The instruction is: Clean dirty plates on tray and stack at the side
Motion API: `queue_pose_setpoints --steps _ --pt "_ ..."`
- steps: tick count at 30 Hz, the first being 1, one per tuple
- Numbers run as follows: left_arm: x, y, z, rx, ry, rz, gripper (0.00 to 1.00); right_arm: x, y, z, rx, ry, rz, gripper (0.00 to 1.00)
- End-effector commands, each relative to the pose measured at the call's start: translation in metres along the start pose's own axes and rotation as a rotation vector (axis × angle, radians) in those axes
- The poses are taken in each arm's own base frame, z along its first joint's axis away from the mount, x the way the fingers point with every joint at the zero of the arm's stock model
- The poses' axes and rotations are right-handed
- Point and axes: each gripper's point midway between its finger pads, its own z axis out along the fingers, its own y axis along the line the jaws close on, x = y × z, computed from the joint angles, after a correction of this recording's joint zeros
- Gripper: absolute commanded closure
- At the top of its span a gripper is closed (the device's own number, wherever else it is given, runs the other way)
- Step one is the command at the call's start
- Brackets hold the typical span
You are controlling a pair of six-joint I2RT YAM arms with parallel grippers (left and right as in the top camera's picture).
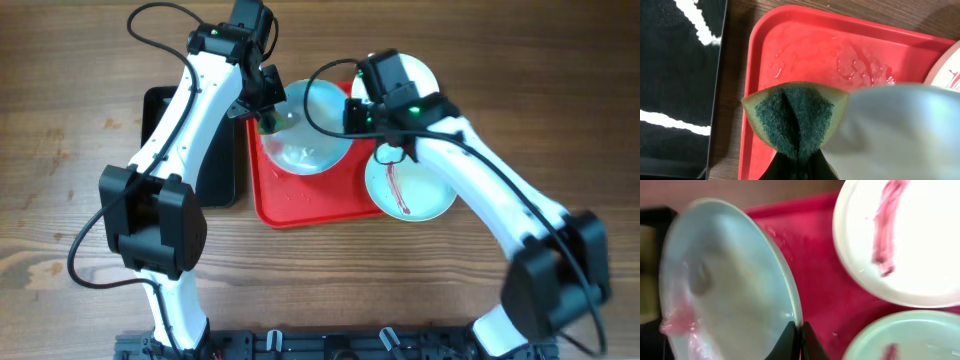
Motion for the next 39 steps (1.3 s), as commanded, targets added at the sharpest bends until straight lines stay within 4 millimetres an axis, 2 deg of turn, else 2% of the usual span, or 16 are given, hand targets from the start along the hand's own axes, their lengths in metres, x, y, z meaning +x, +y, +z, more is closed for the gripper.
queue_pose_setpoints --steps 1,3,8,19,29,34,39 --pt "-0.006 -0.004 -0.007 0.031 -0.021 0.005 0.96 -0.022 -0.016 -0.041 0.117 -0.131 -0.064 0.96" --pt "-0.008 -0.005 -0.007 0.045 -0.023 0.002 0.96 -0.024 -0.027 -0.052 0.178 -0.149 -0.073 0.96" --pt "-0.011 -0.007 -0.008 0.076 -0.017 -0.008 0.96 -0.021 -0.049 -0.059 0.298 -0.146 -0.100 0.96" --pt "-0.014 -0.001 -0.008 0.080 -0.016 -0.025 0.96 -0.029 -0.069 -0.076 0.519 -0.211 -0.186 0.96" --pt "-0.015 -0.003 -0.009 0.088 -0.021 -0.023 0.96 -0.031 -0.040 -0.111 0.759 -0.365 -0.372 0.96" --pt "-0.015 -0.004 -0.009 0.088 -0.021 -0.023 0.96 -0.034 -0.031 -0.131 0.869 -0.449 -0.407 0.96" --pt "-0.015 -0.005 -0.009 0.094 -0.017 -0.023 0.96 -0.034 -0.024 -0.141 0.913 -0.490 -0.425 0.96"
